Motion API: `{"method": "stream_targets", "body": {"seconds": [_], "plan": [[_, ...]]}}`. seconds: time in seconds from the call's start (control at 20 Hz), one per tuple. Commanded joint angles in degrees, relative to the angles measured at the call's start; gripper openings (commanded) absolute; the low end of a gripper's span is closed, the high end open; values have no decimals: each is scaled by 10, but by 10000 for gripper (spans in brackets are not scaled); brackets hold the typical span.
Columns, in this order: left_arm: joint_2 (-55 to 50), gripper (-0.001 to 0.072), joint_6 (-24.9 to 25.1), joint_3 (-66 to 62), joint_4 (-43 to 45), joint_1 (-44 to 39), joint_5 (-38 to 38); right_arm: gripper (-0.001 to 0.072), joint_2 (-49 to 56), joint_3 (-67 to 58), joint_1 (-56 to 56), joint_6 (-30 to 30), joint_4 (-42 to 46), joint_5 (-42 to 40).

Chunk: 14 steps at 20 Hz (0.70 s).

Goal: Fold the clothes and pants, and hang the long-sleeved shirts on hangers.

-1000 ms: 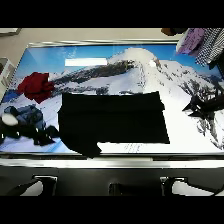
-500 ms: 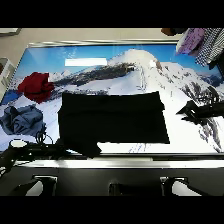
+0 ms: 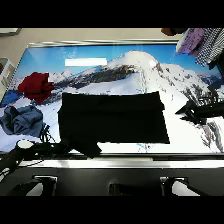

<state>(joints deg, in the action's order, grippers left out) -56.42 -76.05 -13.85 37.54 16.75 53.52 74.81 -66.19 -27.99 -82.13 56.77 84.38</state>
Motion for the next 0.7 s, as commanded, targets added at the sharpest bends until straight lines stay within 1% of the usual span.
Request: {"method": "stream_targets", "body": {"seconds": [0.0,0.05,0.15,0.2,0.35,0.5,0.65], "plan": [[1,21,-4,0,-7,-8,-5,441,5,0,0,11,59,-5],[1,20,-3,0,-7,-8,-5,481,14,3,-1,11,72,-5],[2,20,-2,0,-7,-8,-5,490,43,19,-8,16,70,2],[3,20,-2,0,-7,-8,-4,516,58,34,-8,23,67,6],[3,20,-2,0,-7,-8,-2,520,90,80,-8,39,57,-5],[3,20,-2,0,-7,-8,-2,513,93,129,-8,46,85,-30],[3,21,-2,-3,-7,-8,0,513,93,153,-8,50,92,-35]]}}
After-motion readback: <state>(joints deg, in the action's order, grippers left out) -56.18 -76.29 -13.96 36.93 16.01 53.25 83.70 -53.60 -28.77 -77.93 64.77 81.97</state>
